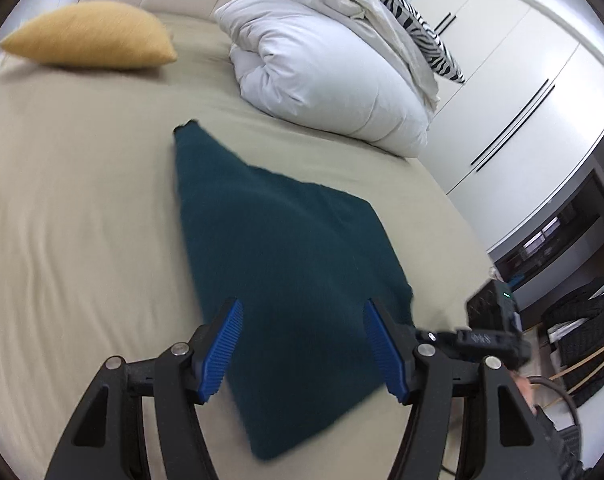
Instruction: Fold small clothes
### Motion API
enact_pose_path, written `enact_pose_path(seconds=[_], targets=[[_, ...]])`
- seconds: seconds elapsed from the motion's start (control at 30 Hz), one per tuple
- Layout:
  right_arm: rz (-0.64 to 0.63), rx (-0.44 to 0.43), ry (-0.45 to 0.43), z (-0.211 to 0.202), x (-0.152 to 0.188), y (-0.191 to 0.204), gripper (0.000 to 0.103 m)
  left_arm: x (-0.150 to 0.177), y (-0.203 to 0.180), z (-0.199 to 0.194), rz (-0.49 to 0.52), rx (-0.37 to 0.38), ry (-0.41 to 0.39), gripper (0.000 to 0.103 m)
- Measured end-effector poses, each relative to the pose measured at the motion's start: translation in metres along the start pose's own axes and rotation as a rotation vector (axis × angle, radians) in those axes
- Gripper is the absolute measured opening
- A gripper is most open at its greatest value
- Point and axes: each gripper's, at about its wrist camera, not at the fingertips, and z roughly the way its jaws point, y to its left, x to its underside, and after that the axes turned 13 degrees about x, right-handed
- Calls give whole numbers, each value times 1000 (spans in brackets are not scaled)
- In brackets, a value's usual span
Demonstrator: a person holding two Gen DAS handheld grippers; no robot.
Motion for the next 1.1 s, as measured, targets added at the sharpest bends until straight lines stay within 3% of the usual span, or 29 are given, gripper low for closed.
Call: enact_pose_path(seconds=[0.13, 0.23, 0.3, 0.33, 0.4, 0.47, 0.57, 0.67, 0.77, 0.87, 1.03, 1.1], targets=[[6, -38, 8, 0, -1, -8, 7, -12, 2, 51, 90, -119, 110, 65], [7, -84, 29, -4, -5, -14, 8, -5, 2, 67, 161, -179, 146, 67], [5, -60, 13, -16, -11, -10, 12, 2, -2, 69, 209, -199, 156, 70], [-7, -9, -26, -27, -16, -5, 15, 5, -3, 70, 226, -204, 159, 71], [-42, 80, -110, -47, -27, 9, 15, 8, -3, 74, 242, -210, 162, 74], [-69, 68, -154, -58, -39, 30, 15, 8, -3, 76, 237, -210, 160, 76], [-156, 5, -129, -46, -47, 70, 15, 10, -5, 76, 242, -220, 161, 77], [-229, 42, -88, -13, -49, 95, 15, 11, -5, 75, 242, -217, 157, 77], [-184, 109, -54, 23, -47, 73, 8, 13, -5, 75, 256, -217, 155, 77], [-120, -34, -79, 22, -43, 41, 0, 17, -5, 74, 282, -209, 148, 78], [-107, 12, -87, -7, -30, 31, 0, 15, -2, 70, 254, -186, 134, 78], [-91, 35, -99, -24, -24, 33, 7, 13, -1, 69, 242, -178, 133, 78]])
